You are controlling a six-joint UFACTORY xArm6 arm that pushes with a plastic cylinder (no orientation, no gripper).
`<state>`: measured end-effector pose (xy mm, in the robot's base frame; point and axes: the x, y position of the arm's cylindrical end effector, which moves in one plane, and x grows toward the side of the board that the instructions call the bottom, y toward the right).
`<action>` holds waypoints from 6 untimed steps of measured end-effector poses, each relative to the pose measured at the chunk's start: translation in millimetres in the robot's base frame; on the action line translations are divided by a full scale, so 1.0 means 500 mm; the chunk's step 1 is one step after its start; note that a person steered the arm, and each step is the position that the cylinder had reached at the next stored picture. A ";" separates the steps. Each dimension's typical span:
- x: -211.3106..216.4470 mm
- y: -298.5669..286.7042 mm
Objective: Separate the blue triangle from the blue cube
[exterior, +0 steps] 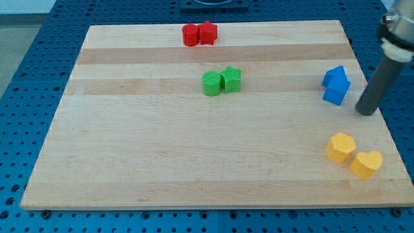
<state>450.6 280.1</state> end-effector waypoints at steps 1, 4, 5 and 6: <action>-0.064 0.010; -0.130 -0.055; -0.128 -0.090; -0.128 -0.139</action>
